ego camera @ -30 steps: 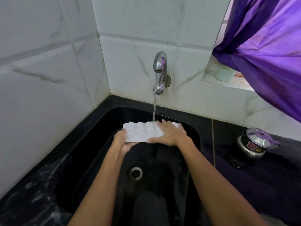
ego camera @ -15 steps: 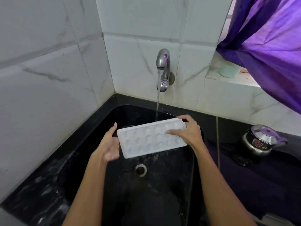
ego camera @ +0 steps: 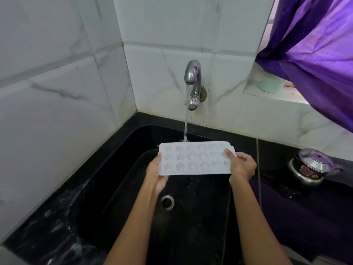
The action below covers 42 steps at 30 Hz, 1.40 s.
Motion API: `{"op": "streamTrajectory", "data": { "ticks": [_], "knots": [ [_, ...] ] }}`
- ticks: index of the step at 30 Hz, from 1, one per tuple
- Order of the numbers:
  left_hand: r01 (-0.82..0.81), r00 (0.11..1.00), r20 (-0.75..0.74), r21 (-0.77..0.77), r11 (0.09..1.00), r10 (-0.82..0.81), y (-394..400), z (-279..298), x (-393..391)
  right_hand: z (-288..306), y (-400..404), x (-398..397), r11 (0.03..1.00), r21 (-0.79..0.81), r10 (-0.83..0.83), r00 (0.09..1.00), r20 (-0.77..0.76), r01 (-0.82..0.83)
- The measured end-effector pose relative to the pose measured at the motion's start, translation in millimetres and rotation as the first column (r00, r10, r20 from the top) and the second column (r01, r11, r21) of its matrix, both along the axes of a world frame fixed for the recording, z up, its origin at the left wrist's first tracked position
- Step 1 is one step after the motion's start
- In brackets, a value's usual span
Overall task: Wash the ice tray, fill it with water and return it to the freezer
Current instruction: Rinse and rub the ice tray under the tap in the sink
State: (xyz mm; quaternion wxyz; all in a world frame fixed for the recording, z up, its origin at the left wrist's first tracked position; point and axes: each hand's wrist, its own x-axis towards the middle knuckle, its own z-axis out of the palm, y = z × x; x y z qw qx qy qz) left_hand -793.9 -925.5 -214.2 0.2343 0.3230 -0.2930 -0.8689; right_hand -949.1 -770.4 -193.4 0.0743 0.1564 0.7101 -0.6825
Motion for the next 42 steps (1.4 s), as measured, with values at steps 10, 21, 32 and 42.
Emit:
{"op": "streamTrajectory", "data": {
  "ticks": [10,21,32,42],
  "knots": [
    [-0.085,0.996,0.025,0.054,0.995,0.084,19.9,14.1,-44.2,0.1,9.2,8.5,0.923,-0.307,-0.251,0.968,-0.019,0.233],
    [0.017,0.998,-0.066,0.14,0.99,-0.008,16.2,40.2,-63.0,-3.2,17.1,6.9,0.843,-0.504,-0.232,0.973,-0.022,0.19],
    [-0.089,0.996,0.04,0.133,0.987,0.084,6.9,28.3,-60.7,-1.0,9.5,12.9,0.834,-0.535,-0.186,0.982,-0.046,0.133],
    [-0.221,0.971,0.112,0.07,0.973,0.212,2.6,15.9,-34.7,-5.1,-3.8,32.5,0.862,-0.496,-0.141,0.989,-0.046,0.1]
  ]
}}
